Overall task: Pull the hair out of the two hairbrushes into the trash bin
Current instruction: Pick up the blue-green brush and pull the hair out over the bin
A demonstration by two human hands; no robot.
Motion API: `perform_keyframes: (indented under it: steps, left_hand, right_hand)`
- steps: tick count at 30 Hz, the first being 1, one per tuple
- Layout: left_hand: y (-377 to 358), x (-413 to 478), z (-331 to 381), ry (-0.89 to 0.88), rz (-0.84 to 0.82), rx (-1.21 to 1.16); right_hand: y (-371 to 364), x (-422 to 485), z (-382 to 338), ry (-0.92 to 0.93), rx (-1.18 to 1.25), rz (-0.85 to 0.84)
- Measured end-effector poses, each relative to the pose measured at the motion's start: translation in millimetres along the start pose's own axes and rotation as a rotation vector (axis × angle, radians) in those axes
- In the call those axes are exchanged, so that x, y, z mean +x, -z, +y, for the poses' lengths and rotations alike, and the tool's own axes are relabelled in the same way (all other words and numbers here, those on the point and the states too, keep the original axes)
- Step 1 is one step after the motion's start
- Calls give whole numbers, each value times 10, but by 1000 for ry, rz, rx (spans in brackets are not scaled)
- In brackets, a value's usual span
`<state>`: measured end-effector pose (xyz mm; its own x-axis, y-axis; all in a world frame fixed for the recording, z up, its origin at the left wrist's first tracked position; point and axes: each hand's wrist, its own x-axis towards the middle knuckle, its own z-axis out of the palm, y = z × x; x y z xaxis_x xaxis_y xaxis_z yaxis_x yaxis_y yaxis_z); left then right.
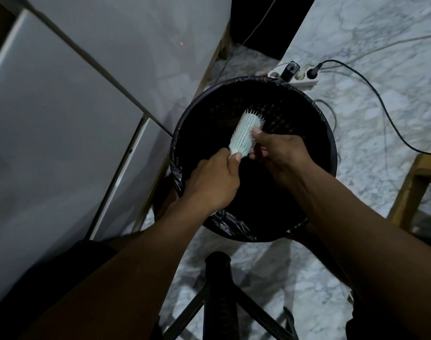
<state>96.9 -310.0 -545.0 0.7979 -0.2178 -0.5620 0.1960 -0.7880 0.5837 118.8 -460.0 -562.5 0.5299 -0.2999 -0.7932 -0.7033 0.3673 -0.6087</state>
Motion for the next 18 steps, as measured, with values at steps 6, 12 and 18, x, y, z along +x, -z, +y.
perform_keyframes:
  steps: [6,12,18]
  left_hand:
    - [22,13,36,26,57,-102]
    - [-48,-61,30,-43,-1,37]
    - [-25,-61,41,-70,15,32]
  right_hand:
    - [-15,-15,-65,-45,138,-47]
    - [-45,11,54,245,-244,121]
    - [14,133,68,326,-340,248]
